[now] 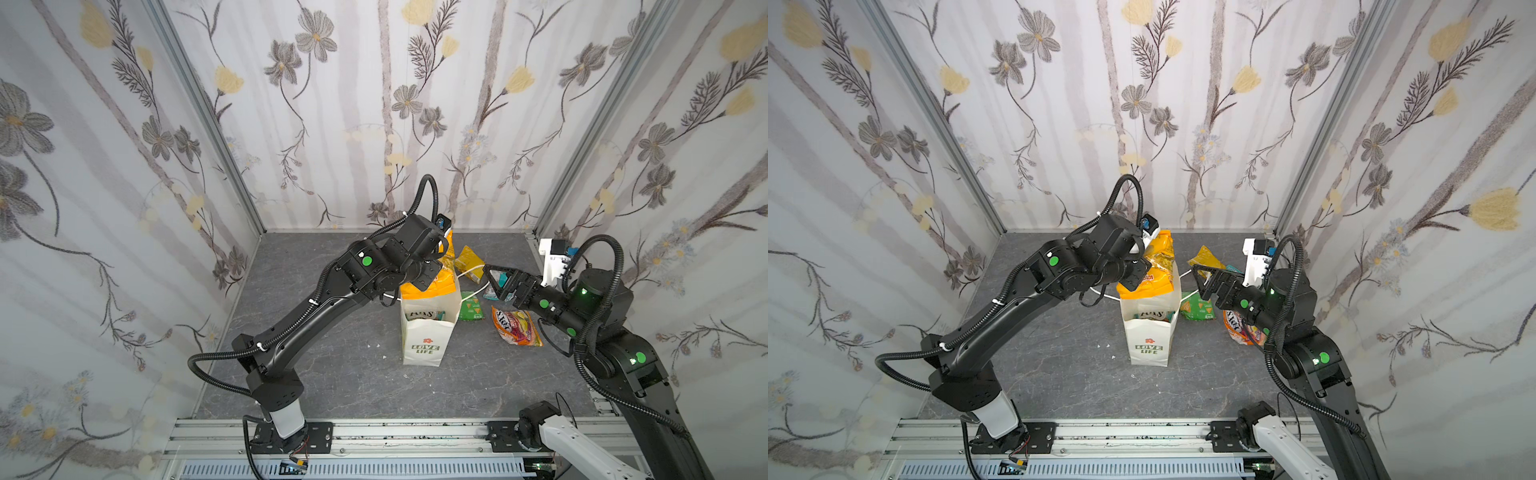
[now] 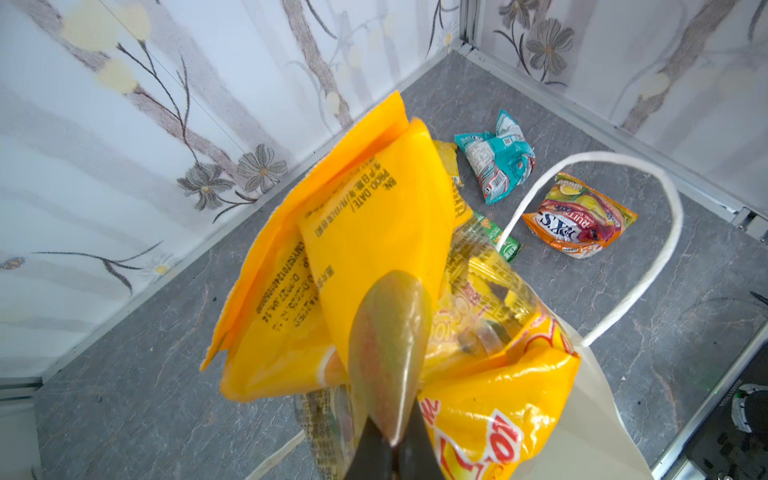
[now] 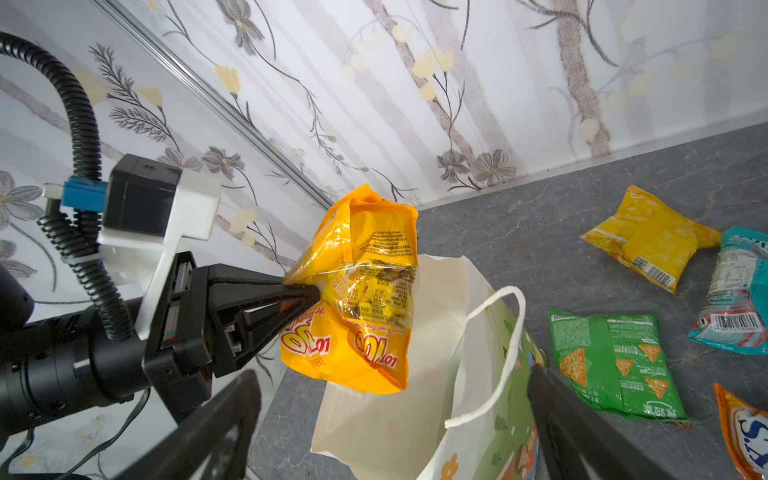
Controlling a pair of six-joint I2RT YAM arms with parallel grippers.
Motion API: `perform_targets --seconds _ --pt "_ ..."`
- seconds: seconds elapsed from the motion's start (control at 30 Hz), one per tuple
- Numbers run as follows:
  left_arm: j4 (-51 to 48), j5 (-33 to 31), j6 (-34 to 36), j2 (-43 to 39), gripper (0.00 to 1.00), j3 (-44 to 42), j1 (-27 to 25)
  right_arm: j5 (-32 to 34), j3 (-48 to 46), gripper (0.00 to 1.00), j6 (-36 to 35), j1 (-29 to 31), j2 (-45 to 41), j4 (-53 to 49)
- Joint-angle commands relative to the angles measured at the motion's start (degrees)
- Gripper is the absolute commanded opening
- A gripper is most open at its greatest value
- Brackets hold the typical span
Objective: Take the snacks out of the paper bag
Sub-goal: 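Lift the yellow mango bag out with the left gripper toward the right gripper, then grasp the yellow mango bag with the right gripper and open the left gripper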
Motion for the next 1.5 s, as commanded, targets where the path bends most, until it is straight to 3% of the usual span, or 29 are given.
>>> perform_targets --seconds 0.0,0.17,0.43,0.87,1.0,1.33,1.47 --pt "4.5 1.3 -0.7 -2.3 0.00 1.2 -0.1 -4.1 -1.1 1.00 2.4 0.0 -1.0 7.5" --pt "9.3 5.7 -2.7 -5.5 0.00 1.0 -0.6 -11.9 -4.8 1.00 5.4 0.5 -2.2 16.7" --pt "15.1 13.3 -6.9 -8.0 0.00 0.3 -1.6 -17.5 -10.3 1.00 8.7 4.2 -2.0 28.4" --pt "18.9 18.5 -11.4 -6.9 0.00 -0.6 -3.4 -18.1 -14.3 0.97 13.5 7.2 1.0 39.7" --pt "19.7 18.2 -11.9 -6.8 0.02 -1.6 -3.6 -18.4 -14.2 0.81 14.0 7.3 1.4 41.0" --pt "19.8 16.9 -10.9 -6.5 0.25 -1.4 -3.5 -16.8 -14.0 0.34 14.0 7.3 1.4 40.7" --pt "20.0 16.4 -10.1 -7.2 0.41 -1.5 -3.6 -15.3 -13.7 0.13 13.5 7.0 1.1 39.5"
